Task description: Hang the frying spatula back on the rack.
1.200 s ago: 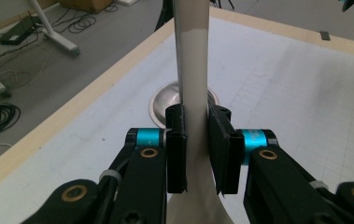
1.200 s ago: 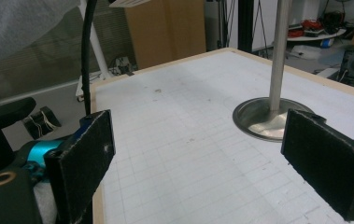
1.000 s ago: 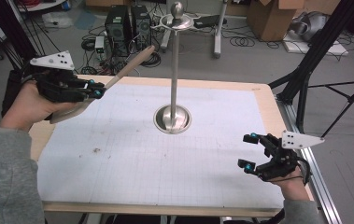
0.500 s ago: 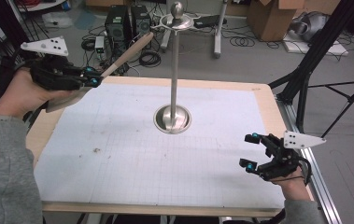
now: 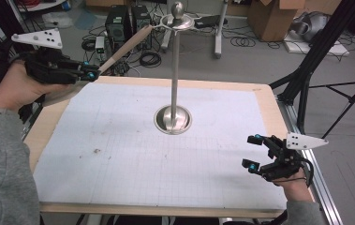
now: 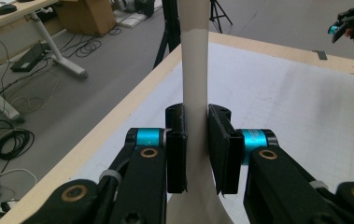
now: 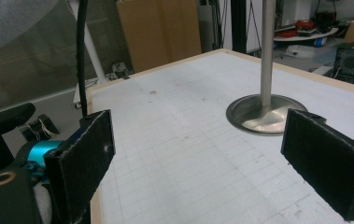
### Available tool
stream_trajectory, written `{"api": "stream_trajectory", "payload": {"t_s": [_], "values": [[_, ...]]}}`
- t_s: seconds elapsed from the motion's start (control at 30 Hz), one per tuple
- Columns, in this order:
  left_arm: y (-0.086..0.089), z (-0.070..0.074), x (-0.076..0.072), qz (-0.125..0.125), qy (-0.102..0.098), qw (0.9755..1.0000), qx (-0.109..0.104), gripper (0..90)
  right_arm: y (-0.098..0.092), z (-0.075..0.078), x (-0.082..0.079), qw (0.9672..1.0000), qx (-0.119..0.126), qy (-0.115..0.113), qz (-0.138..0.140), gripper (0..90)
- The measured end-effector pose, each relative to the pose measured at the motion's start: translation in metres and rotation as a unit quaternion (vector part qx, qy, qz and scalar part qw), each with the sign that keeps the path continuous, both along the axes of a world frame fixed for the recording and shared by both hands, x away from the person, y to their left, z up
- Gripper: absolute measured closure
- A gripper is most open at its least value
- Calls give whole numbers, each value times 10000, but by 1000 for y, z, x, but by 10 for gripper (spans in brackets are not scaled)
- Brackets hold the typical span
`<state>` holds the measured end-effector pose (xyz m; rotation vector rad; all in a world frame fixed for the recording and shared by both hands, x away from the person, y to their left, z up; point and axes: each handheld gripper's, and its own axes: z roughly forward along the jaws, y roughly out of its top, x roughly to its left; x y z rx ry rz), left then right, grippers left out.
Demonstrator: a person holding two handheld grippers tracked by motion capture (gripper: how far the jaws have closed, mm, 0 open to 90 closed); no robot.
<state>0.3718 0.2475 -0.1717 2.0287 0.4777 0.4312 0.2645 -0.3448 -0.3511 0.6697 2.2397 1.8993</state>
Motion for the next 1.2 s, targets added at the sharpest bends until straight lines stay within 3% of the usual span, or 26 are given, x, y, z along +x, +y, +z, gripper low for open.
{"api": "stream_trajectory", "payload": {"t_s": [1.0, 1.2], "values": [[0, 4, 7, 195, -81, 9997, -80, 774, -4, -1, 0, 10000, 27, 9, -24, 86], [-1, 2, 9, 218, -72, 9997, 21, 773, -5, -1, -1, 10000, 40, -1, -44, 86]]}}
